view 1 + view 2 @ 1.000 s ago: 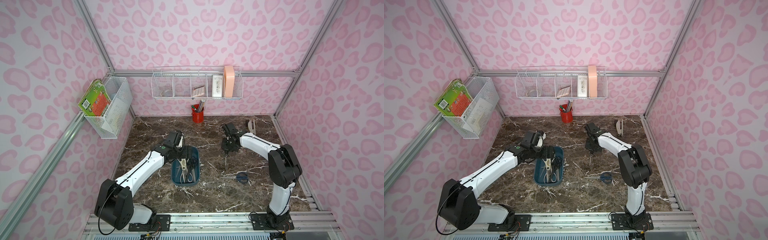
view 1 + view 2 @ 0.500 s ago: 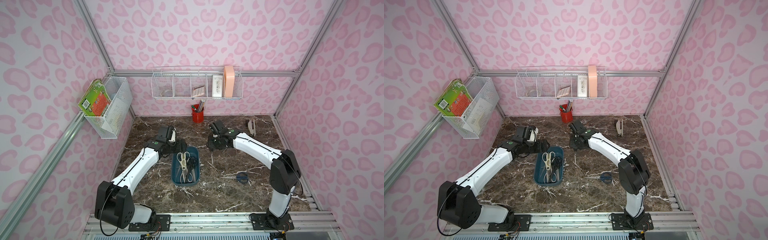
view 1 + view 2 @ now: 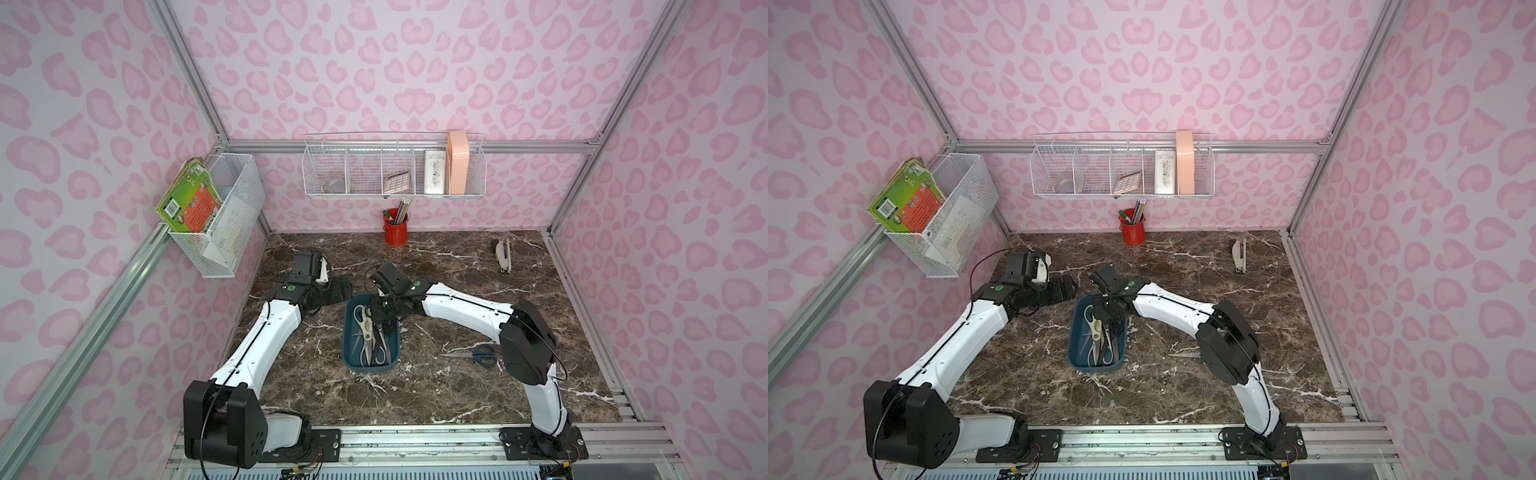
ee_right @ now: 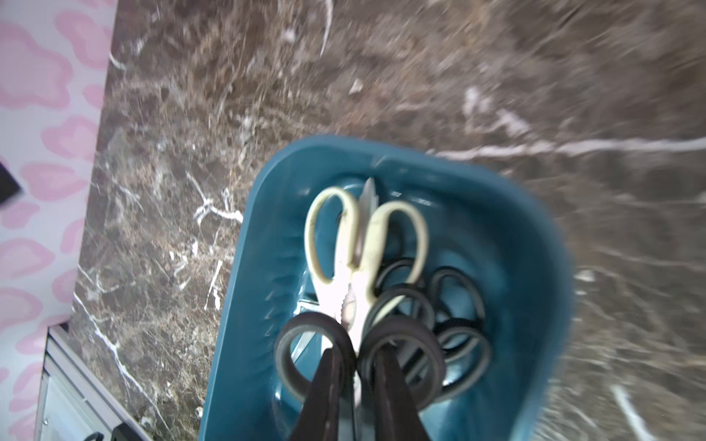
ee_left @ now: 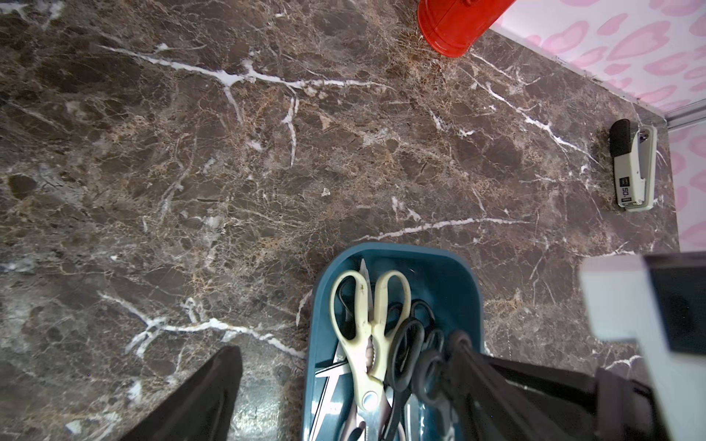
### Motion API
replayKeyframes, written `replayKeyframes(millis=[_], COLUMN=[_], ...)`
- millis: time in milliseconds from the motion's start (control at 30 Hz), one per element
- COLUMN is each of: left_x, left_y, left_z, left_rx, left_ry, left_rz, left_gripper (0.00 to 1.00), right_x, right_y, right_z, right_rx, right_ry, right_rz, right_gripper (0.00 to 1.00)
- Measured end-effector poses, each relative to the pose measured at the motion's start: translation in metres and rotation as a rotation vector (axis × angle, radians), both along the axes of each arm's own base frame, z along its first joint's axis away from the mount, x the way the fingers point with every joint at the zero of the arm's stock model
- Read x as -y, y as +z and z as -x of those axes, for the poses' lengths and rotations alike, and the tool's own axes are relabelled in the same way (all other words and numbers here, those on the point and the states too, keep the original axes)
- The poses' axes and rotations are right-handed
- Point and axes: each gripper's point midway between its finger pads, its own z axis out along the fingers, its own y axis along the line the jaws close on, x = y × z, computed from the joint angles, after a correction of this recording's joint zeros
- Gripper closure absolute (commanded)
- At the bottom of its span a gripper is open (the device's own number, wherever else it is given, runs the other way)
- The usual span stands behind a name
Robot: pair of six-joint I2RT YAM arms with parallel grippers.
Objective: Put the scissors into the storage box
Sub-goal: Place the scissors in the storage box.
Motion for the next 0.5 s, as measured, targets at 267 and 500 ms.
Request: replayKeyframes(millis=[267, 500], left_x=[0.000, 0.000], left_y=[-0.003, -0.003], left_z=[0.001, 0.001], left_rx=[-0.007, -0.008], left_ry=[0.001, 0.001], left_rz=[0.000, 0.000], left_gripper=[0.10, 0.10], right_x=[-0.013, -0.013], right_y=[-0.018, -0.001], right_z=[-0.001, -0.003], right_rx=[-0.005, 0.020], right_ry=[0.022, 0.042], right_rz=[0.036, 0.030], right_gripper=[0.72, 0.60])
